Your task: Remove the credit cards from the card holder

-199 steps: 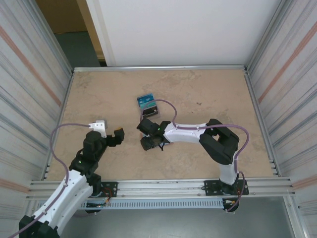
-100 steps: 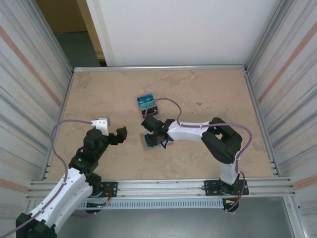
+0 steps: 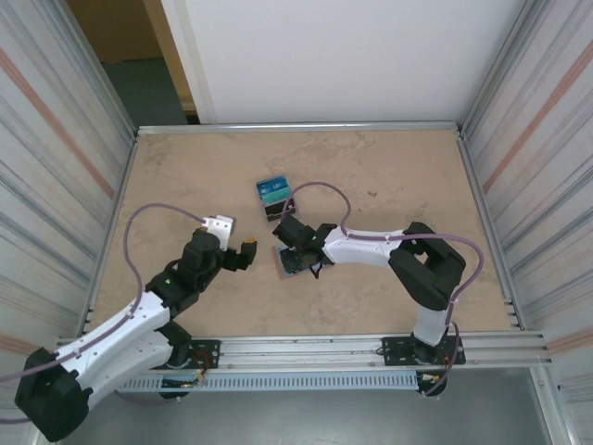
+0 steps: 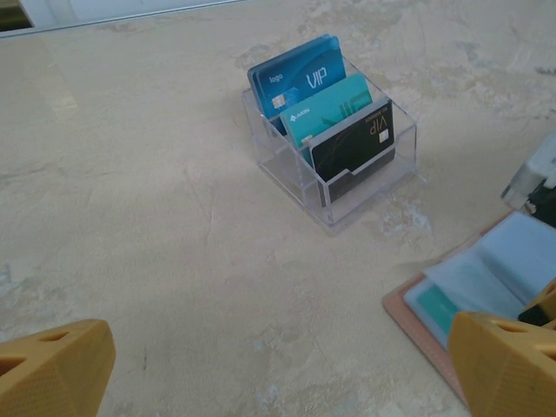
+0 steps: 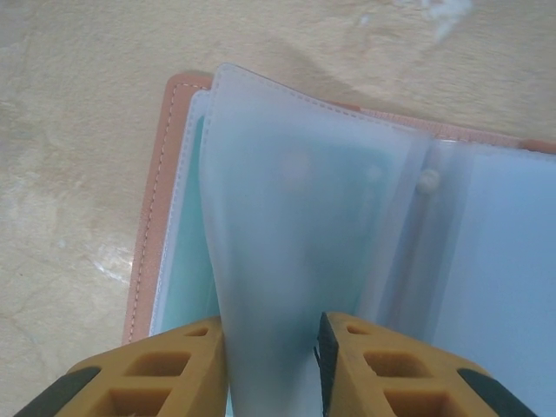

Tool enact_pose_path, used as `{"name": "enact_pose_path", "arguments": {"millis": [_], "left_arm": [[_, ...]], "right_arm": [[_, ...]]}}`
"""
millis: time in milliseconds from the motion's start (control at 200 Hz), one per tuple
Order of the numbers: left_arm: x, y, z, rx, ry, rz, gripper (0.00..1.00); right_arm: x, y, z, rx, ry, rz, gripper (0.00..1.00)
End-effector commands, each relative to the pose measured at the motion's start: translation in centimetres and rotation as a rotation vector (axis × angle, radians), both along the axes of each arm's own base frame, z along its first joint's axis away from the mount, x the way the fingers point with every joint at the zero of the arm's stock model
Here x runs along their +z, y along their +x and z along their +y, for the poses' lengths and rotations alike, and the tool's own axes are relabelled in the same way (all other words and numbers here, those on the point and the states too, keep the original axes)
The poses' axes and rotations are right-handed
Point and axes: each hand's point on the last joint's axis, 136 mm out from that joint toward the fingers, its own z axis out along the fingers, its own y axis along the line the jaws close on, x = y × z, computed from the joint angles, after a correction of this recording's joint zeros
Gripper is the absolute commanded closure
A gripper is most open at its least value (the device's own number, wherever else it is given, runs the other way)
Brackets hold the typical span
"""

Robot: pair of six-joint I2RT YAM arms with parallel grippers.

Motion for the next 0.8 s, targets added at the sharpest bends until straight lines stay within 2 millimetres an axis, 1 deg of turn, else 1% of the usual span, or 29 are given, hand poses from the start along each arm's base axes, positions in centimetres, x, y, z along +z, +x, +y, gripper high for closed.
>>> {"name": "enact_pose_path", "arguments": {"millis": [0,180,451,656,797], "left_arm": [[1.9,1.1,-0.5,0.015,0.041,-0.065,0.01],[1.3,1.6,-1.8,-0.009,0.074,-0.050,0.01],[0.6,1.9,-3.2,-0.039,0.107,-0.033,0.01],[-1.0,2.1,-4.8,-0.069,0.164,-0.002,0.01],[-2.2,2.4,-5.8,-0.076,0.190,0.025,0.01]], "right_arm": [[1.2,0.7,-1.6,-0.067,-0.013,-0.032,0.67],[1.6,1.2,-3.0,-0.105,-0.009,-0.041,0.67],[1.9,2.1,-5.3,-0.169,-0.012,-0.045,0.67],[1.0,2.7,-7.4,-0.231,-0.021,-0.019,0.68],[0.7,2.9,-8.4,-0.261,-0.020,-0.011,0.69]]}}
